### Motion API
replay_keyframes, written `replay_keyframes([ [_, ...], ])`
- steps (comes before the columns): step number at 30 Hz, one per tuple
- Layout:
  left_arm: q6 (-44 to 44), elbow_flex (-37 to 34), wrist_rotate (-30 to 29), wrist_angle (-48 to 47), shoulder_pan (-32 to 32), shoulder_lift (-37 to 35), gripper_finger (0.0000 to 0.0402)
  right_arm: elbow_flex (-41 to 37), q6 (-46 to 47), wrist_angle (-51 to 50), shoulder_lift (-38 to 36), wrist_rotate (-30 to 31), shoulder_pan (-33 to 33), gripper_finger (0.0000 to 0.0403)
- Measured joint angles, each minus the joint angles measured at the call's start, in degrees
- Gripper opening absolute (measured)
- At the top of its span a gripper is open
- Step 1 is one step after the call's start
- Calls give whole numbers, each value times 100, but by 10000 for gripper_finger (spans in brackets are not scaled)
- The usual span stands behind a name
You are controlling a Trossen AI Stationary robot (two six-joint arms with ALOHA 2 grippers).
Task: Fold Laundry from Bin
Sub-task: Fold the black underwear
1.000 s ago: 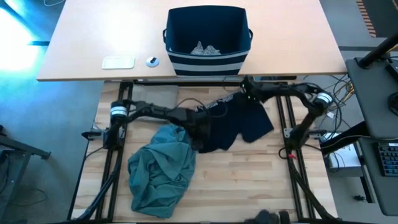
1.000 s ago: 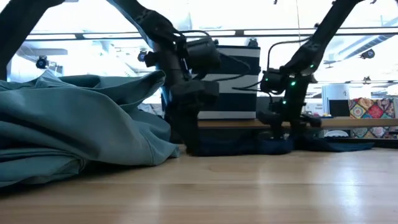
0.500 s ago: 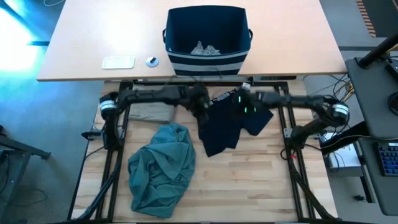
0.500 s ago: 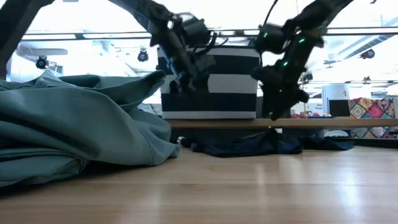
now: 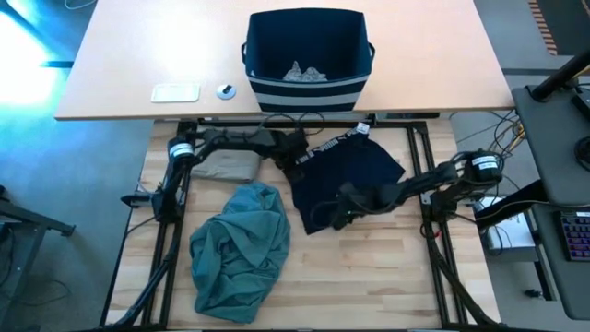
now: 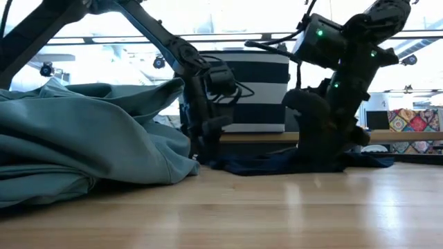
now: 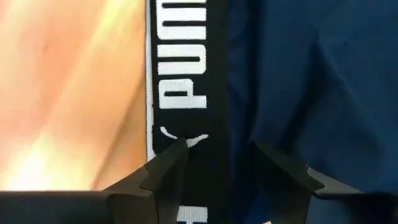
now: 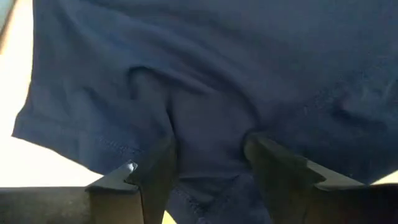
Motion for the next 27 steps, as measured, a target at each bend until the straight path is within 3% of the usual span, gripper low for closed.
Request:
replay_keyframes([
  [5, -262, -43, 63, -846, -502, -229, 169, -2, -99, -1477, -39, -618, 364, 203],
  [9, -825, -62, 416, -1035, -1154, -395, 169, -23, -738, -3363, -829, -660, 442, 203],
  [12, -1128, 9, 672, -761, -1686, -534, 169, -86, -1044, -4101, -1599, -678, 477, 203],
  [16, -1276, 261, 484, -693, -1998, -794, 169, -43, -939, -3761, -2723, -600, 783, 203],
  [20, -1347, 435, 6, -638, -1872, -967, 169, -62, -647, -2798, -3161, -62, 1346, 203],
  [23, -1173, 428, -212, -414, -1732, -915, 169, -107, -304, -2189, -2910, 330, 1743, 203],
  [27, -777, 418, -285, 489, -1587, -566, 169, -117, 361, -1713, -2035, 413, 2250, 203],
])
